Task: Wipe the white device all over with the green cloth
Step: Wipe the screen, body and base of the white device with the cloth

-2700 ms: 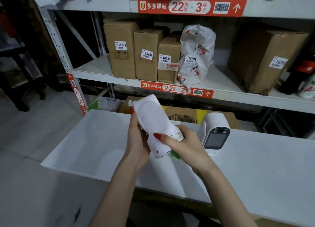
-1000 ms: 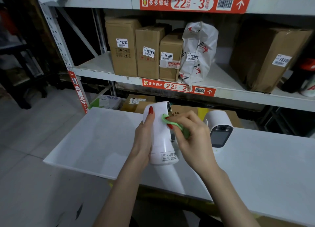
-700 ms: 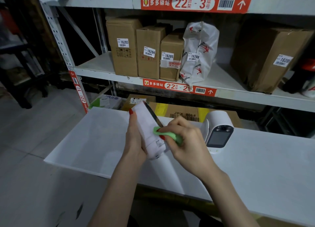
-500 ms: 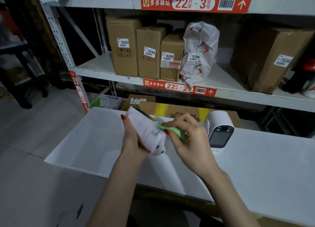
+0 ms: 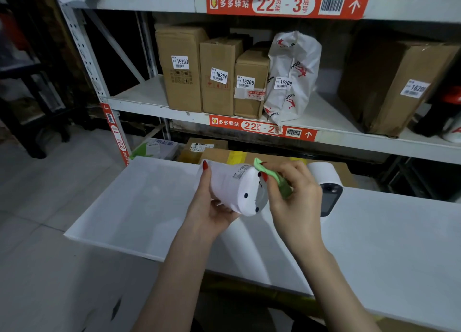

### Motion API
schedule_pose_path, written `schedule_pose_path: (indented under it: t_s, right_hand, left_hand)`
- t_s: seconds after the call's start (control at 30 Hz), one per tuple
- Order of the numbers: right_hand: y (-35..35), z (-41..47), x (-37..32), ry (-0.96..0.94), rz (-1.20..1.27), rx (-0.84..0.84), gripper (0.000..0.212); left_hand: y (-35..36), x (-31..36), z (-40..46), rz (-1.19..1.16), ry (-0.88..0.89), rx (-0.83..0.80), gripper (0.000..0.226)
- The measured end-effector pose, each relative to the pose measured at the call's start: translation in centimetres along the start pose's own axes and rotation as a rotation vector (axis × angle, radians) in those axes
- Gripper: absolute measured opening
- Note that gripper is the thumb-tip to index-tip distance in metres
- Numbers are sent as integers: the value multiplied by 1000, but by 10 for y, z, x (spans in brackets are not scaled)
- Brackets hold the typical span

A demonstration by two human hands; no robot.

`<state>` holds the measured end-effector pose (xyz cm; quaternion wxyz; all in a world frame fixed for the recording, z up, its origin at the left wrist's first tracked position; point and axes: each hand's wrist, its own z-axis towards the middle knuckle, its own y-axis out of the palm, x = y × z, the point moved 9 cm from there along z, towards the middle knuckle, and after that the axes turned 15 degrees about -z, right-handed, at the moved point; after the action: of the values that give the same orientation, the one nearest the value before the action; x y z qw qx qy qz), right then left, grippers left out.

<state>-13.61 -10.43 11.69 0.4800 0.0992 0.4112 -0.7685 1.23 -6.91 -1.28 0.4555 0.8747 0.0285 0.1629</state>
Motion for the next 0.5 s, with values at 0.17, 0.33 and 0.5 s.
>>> schedule_pose_path:
  t_s: [0.17,0.33,0.5]
  right_hand:
    - [2,0,1,30,30,-9,17]
    - [9,-3,-14,-47,148,-111,23]
    - [15,-7,-28,-133,209,-178,20]
  left_hand:
    - [-2,-5,-2,2,-33,26,64]
    - [4,-18,-6,-99,-145,-27,68]
    - [6,-16,-9,-140,-153,-35,65]
